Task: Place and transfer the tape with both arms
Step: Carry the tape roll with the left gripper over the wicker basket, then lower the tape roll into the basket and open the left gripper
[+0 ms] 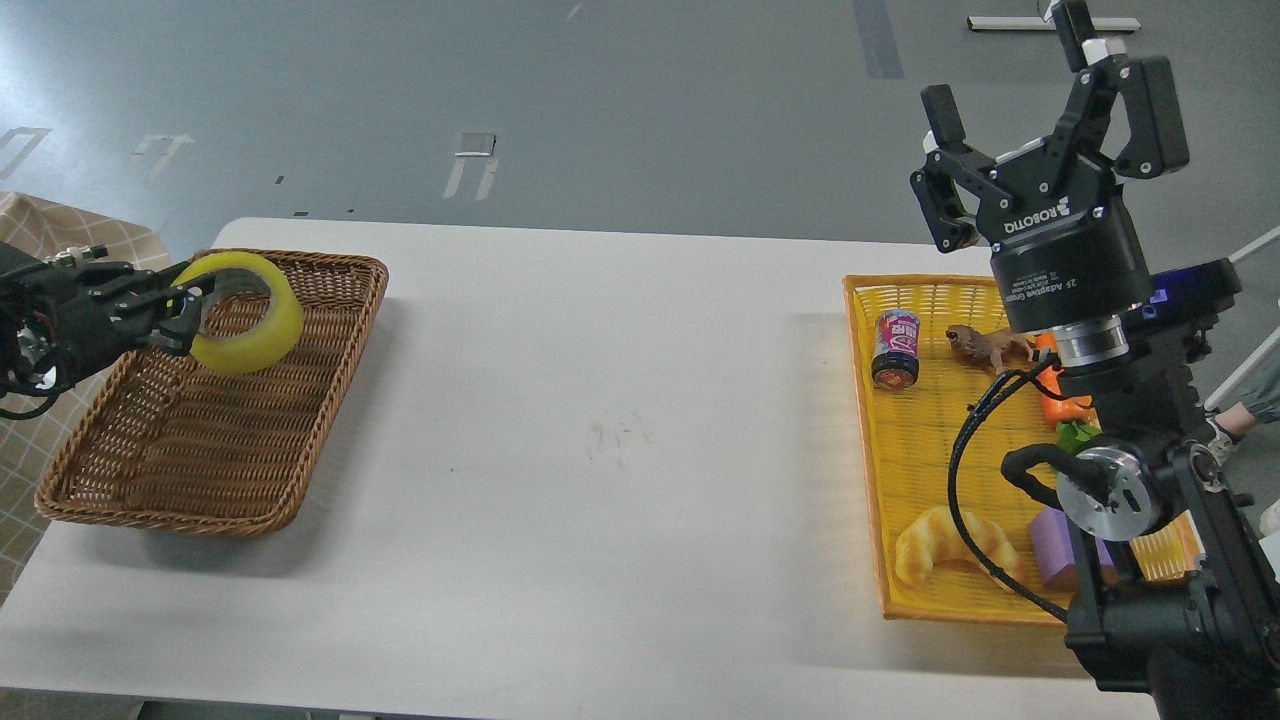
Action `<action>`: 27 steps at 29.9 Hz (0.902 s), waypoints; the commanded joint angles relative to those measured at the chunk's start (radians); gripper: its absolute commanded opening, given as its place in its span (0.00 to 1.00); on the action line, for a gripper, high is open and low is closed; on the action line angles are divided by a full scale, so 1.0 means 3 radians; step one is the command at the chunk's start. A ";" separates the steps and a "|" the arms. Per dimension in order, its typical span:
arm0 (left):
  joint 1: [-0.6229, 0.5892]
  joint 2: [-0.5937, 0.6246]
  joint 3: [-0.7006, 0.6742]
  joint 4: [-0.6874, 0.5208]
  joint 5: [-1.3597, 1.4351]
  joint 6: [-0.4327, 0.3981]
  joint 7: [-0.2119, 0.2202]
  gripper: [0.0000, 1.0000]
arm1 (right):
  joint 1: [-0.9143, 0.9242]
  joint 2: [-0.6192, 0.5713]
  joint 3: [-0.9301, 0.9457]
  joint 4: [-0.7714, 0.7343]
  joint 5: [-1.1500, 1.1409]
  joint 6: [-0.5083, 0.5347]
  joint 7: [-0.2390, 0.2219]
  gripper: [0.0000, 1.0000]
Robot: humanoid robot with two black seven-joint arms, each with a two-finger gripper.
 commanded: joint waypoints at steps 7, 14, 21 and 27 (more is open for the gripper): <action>0.0046 -0.0252 0.0001 0.0499 -0.0222 0.0020 -0.0001 0.10 | 0.0001 0.0000 0.0000 -0.0005 -0.0005 0.0000 0.0000 0.96; 0.0041 -0.0349 0.0164 0.0633 -0.0313 0.0020 -0.0001 0.11 | -0.0009 0.0000 0.0000 -0.0005 -0.0005 0.0000 0.0000 0.96; 0.0031 -0.0349 0.0445 0.0628 -0.0646 0.0020 -0.0001 0.18 | -0.0015 0.0000 0.0000 -0.0025 -0.0005 0.0000 0.0000 0.96; 0.0026 -0.0395 0.0445 0.0628 -0.0682 0.0015 -0.0001 0.59 | -0.0035 0.0000 0.0000 -0.0025 -0.0005 0.0000 0.0005 0.96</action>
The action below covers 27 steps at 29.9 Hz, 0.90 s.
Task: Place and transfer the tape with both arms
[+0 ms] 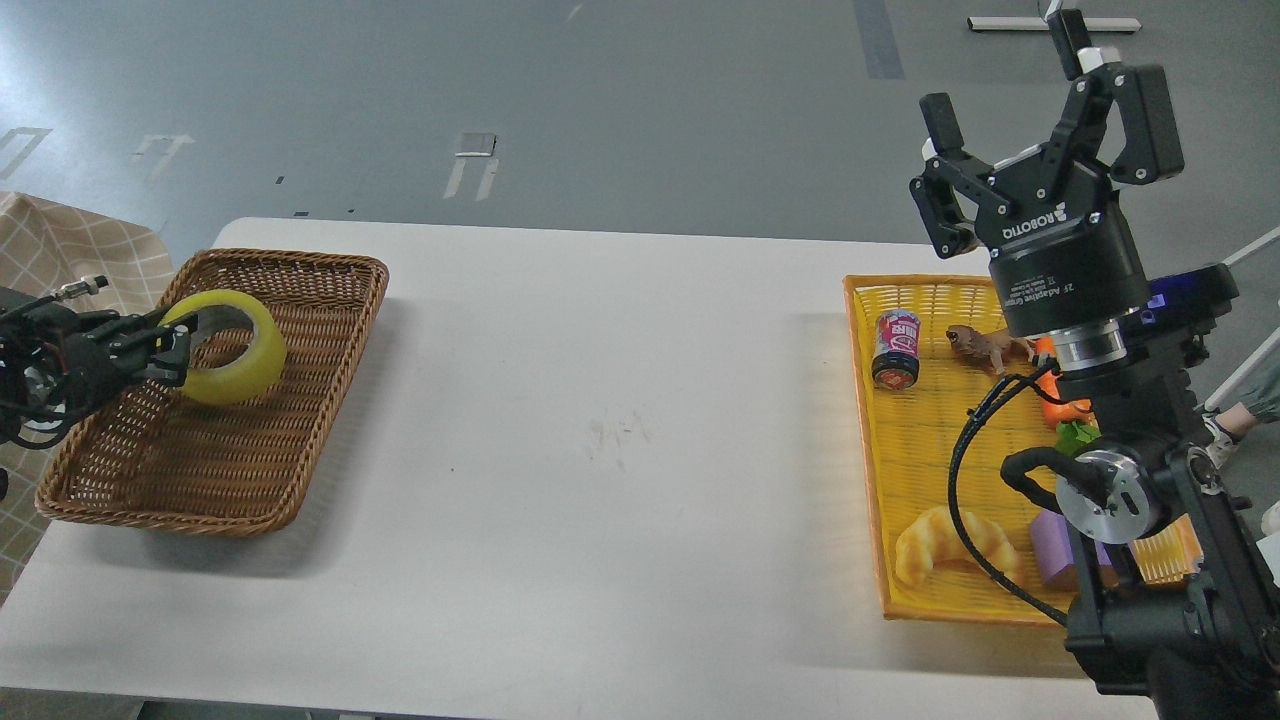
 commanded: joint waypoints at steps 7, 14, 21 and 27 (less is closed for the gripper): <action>-0.0018 -0.0082 0.0003 0.0000 -0.0011 -0.0005 0.0000 0.85 | -0.0032 0.0000 0.0000 -0.0005 -0.0001 0.0000 0.0005 0.96; -0.0125 -0.0128 -0.0013 0.0000 -0.0413 -0.0005 0.0000 0.98 | -0.0017 0.0000 0.0010 -0.0026 0.0004 0.0000 0.0005 0.96; -0.0192 -0.0297 -0.0008 0.0000 -0.1018 -0.0036 0.0000 0.98 | -0.0022 0.0000 0.0041 -0.0031 -0.0001 -0.0015 0.0010 0.96; -0.0442 -0.0563 0.0003 0.0005 -0.1488 -0.0132 0.0000 0.98 | -0.0017 0.0000 0.0056 -0.0026 -0.0001 -0.0026 0.0010 0.96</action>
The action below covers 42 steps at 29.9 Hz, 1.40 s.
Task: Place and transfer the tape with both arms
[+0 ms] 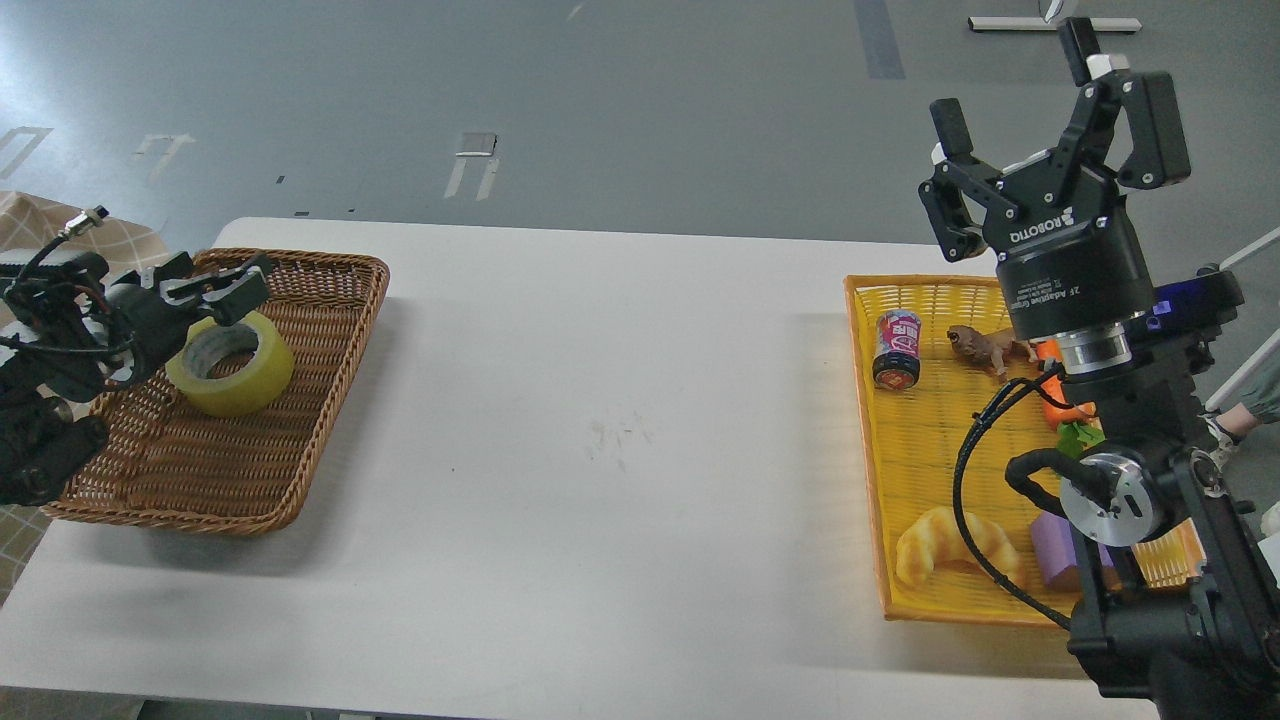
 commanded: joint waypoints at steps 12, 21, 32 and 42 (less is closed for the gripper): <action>-0.0577 -0.0452 -0.0034 -0.0060 -0.1787 -0.0757 0.0000 0.98 | -0.0029 0.0000 0.0000 0.0020 0.0010 0.0009 -0.0072 1.00; -0.0607 -0.0212 -0.0529 -0.0801 -0.2814 -0.1564 0.0000 0.98 | -0.0101 0.0000 0.0087 0.0147 0.0015 -0.0012 -0.0056 1.00; -0.0423 0.0045 -0.1317 -0.1932 -0.2872 -0.2138 0.0000 0.98 | 0.0078 0.0000 0.0051 -0.0001 0.0021 -0.0227 -0.0112 1.00; 0.0134 -0.0165 -0.1768 -0.2832 -0.2576 -0.1274 0.0387 0.98 | 0.0528 0.0000 -0.0020 -0.0384 0.0031 -0.0114 -0.0215 1.00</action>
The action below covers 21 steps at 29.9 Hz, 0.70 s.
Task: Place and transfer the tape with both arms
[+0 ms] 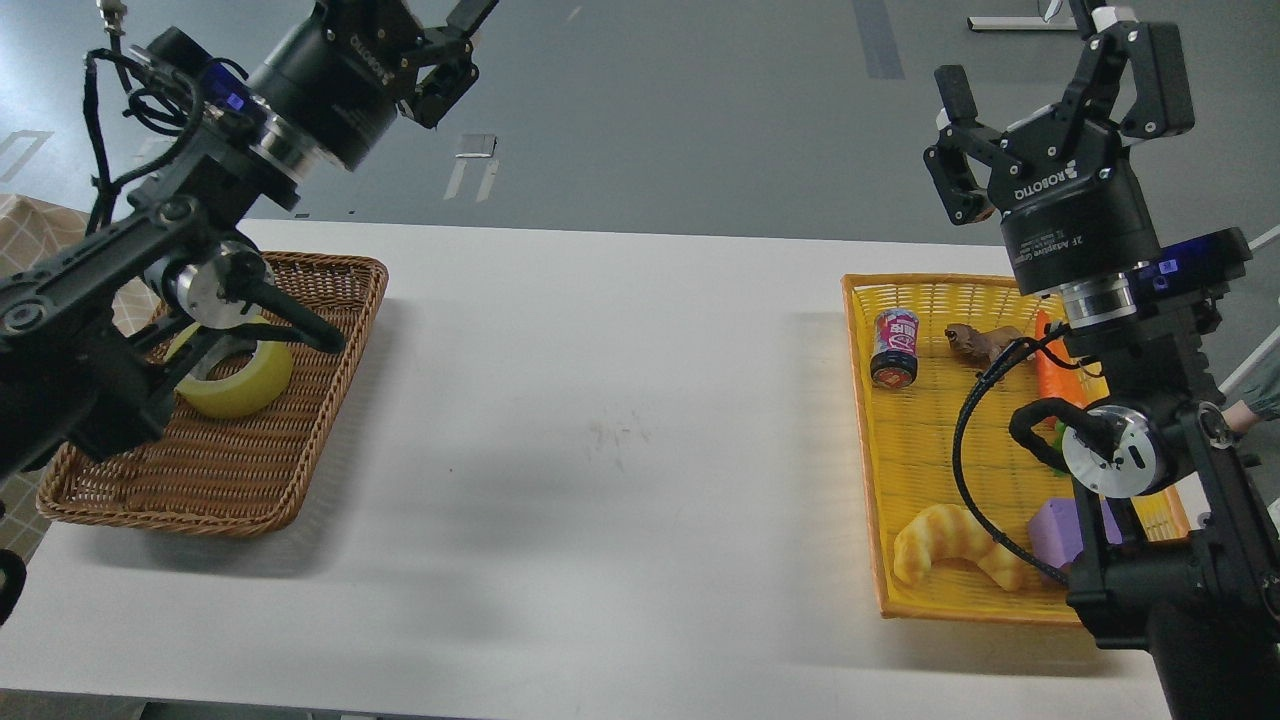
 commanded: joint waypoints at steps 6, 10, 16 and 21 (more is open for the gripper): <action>0.0095 -0.0121 -0.0098 -0.0283 0.0438 0.0085 0.0018 0.98 | 0.0267 0.0000 -0.0045 -0.0287 -0.0005 0.0002 0.0027 1.00; 0.0156 -0.0151 -0.0307 -0.0544 0.0535 0.0264 0.0064 0.98 | 0.0257 0.0000 -0.0121 -0.0216 -0.0005 0.0002 0.0063 1.00; 0.0763 -0.0626 -0.0915 -0.0611 0.0509 0.0310 0.0033 0.98 | 0.0181 0.0000 -0.0162 -0.0027 0.0000 0.0002 0.0058 1.00; 0.1163 -0.0944 -0.1172 -0.0703 0.0662 0.0310 0.0033 0.98 | 0.0155 0.0000 -0.0305 -0.0093 -0.0035 0.0007 -0.0008 1.00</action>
